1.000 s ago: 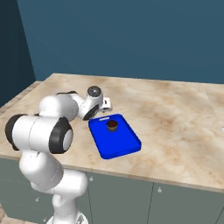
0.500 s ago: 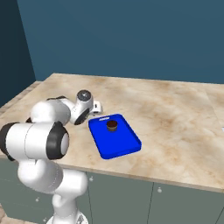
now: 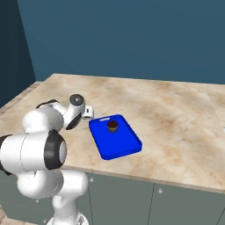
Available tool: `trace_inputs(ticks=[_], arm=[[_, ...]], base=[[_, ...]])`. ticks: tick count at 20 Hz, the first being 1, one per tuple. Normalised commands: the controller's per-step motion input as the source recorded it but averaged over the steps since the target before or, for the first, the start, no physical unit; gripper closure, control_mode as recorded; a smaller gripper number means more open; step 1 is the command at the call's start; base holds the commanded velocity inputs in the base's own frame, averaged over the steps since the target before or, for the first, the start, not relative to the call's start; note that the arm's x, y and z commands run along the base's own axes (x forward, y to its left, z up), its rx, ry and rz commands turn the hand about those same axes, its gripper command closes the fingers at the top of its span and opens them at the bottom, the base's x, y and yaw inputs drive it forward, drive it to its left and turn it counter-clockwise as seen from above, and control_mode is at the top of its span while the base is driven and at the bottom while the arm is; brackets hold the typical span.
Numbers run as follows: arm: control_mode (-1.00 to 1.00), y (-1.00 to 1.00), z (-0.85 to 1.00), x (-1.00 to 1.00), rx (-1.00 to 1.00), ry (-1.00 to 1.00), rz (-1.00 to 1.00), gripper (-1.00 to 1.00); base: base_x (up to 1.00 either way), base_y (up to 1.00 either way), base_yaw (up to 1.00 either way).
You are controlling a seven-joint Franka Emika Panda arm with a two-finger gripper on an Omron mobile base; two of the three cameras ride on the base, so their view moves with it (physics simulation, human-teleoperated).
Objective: Place the bowl with donut and the cupcake onto the tray.
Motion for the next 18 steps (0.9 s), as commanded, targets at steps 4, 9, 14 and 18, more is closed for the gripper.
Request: trace_inputs(ticks=[4,9,14,18], arm=[[-1.0,0.54,-0.14,0.0,0.01,0.06,0.0,-1.0],[-1.0,0.53,-0.04,0.0,0.0,0.03,0.0,-1.0],[-1.0,0.41,-0.01,0.0,0.0,0.01,0.0,-1.0],[-1.0,0.39,-0.14,0.0,0.0,0.05,0.0,-1.0]], base=[[0.0,0.0,0.0],[0.0,0.0,0.0],[0.0,0.0,0.0],[0.0,0.0,0.0]])
